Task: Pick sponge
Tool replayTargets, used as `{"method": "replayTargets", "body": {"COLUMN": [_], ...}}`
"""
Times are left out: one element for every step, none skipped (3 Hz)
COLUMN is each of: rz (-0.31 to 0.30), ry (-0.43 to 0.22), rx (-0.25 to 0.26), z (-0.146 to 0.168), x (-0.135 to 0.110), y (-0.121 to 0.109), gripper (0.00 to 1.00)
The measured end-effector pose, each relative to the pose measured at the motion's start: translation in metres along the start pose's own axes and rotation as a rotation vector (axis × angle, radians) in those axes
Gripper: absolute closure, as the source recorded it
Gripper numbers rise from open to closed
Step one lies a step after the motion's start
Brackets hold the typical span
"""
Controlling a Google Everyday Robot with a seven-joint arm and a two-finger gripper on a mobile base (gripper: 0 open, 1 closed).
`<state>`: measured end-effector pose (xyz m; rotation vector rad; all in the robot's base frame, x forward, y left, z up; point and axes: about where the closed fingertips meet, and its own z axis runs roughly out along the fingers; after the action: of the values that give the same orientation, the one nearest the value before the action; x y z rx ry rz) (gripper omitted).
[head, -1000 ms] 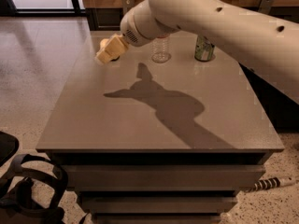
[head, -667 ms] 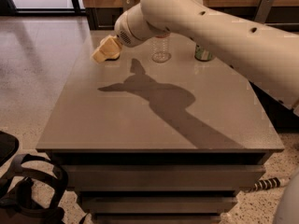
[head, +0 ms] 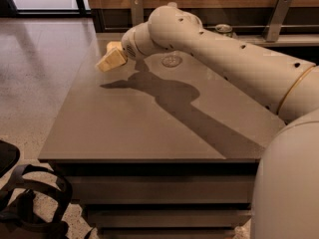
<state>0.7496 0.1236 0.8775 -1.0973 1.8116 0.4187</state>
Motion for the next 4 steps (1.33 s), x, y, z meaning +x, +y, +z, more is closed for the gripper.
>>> {"method": "replayTargets", "body": {"rz": [0.057, 0.101, 0.142, 0.177], "ry": [-0.029, -0.056, -0.068, -0.072], "rx": [0.026, 0.054, 0.063, 0.053], "z": [0.018, 0.033, 0.048, 0.063], "x": [0.014, 0.019, 0.026, 0.033], "y": [-0.018, -0.034, -0.043, -0.040], "gripper": [0.00, 0.00, 0.00, 0.00]}}
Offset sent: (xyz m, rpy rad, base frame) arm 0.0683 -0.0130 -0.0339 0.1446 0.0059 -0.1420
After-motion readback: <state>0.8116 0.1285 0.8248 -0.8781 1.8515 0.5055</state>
